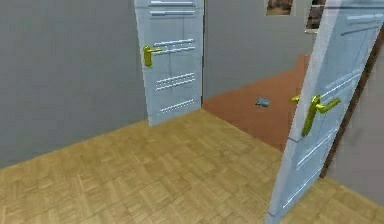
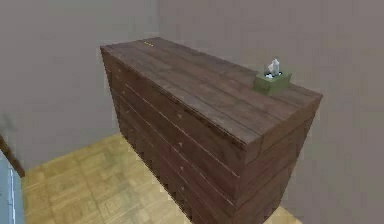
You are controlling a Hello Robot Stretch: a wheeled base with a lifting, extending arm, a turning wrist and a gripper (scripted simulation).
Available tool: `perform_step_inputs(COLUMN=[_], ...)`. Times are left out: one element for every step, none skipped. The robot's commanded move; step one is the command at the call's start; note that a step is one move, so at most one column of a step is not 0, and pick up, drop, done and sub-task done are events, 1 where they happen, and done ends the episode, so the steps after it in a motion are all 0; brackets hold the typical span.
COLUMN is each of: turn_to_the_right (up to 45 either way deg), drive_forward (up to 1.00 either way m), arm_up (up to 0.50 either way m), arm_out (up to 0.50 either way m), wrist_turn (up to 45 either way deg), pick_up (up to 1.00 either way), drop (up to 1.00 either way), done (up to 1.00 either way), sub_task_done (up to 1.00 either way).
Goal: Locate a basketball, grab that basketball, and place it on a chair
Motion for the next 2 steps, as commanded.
perform_step_inputs(turn_to_the_right=[0.0, 6.0], drive_forward=[1.00, 0.00], arm_up=[0.00, 0.00], arm_out=[0.00, 0.00], wrist_turn=[0.0, 0.0], pick_up=[0.00, 0.00], drop=[0.00, 0.00], done=[0.00, 0.00], sub_task_done=[0.00, 0.00])
